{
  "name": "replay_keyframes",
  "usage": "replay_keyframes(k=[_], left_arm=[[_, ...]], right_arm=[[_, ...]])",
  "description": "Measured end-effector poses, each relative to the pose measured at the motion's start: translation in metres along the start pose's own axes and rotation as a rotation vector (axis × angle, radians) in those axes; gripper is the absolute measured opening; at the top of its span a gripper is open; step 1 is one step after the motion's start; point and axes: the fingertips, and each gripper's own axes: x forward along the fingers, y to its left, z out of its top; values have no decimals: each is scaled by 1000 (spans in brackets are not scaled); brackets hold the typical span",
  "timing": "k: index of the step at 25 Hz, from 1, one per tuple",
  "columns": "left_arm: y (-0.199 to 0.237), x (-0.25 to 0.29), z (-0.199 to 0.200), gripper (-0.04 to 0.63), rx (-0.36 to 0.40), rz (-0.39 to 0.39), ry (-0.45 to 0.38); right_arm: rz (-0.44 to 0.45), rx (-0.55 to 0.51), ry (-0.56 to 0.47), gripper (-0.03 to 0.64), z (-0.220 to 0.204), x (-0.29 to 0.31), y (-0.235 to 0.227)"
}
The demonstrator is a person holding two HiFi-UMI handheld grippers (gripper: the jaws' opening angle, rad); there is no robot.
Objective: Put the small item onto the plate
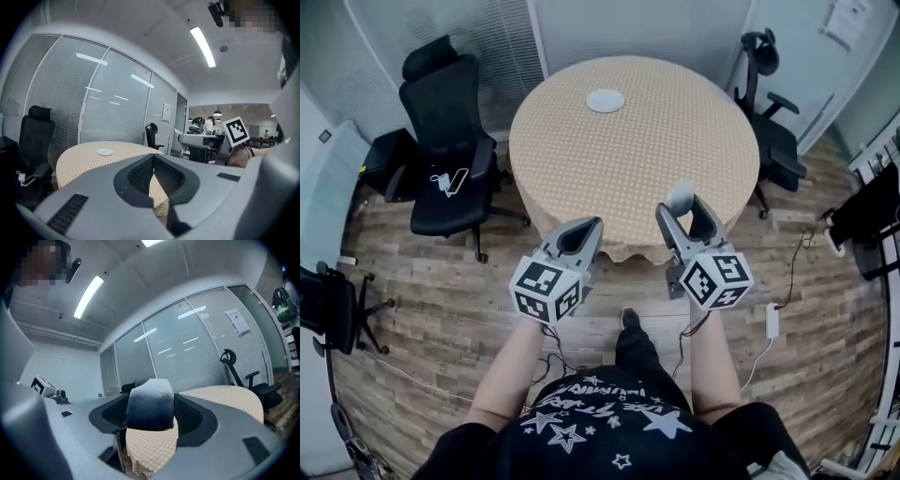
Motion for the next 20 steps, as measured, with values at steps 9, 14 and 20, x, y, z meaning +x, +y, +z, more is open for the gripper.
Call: replay_keyframes(k=[9,14,20], left_arm=[[30,77,19,5,5,96,21],[45,114,28,5,0,162,6],[59,130,34,5,-12,212,-7]], right_arm=[[86,43,30,314,8,64,-65],[147,52,59,314,6,100,-95],[187,41,84,313,7,118,-108]])
